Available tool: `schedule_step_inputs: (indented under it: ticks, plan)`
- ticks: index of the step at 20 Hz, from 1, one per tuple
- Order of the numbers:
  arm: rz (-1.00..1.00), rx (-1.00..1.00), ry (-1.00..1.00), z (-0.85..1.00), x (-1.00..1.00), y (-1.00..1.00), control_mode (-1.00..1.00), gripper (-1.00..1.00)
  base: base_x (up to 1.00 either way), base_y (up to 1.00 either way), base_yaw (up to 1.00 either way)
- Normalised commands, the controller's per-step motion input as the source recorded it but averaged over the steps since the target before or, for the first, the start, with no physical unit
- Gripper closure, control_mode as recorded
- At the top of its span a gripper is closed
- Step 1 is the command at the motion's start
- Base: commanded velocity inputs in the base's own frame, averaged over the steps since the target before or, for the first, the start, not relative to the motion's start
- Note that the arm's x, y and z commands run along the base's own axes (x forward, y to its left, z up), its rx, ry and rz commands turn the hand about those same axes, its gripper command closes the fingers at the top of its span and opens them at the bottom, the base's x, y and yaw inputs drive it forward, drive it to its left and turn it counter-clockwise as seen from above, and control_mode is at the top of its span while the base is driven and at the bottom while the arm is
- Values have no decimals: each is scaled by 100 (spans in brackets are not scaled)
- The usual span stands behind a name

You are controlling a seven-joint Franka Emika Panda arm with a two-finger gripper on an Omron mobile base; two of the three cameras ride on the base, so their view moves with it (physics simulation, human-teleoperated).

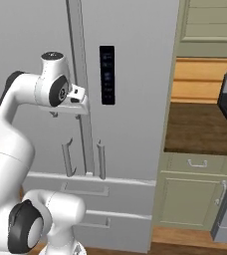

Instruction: Take the strawberry from the fridge and place it on top of the pancake, located on the dining counter.

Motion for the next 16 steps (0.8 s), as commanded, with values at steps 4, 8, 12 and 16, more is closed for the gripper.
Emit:
schedule_step_inputs:
  ticks: [4,8,12,16]
  plan:
    - [1,0,-1,-6,-8,-3,-100,-100,-23,-5,4]
    - [2,-1,0,-48,-44,-35,-100,-100,0,0,0]
    - [5,0,3,-73,-13,-66,-100,-100,0,0,0]
    - [9,0,3,-62,31,-58,-100,-100,0,0,0]
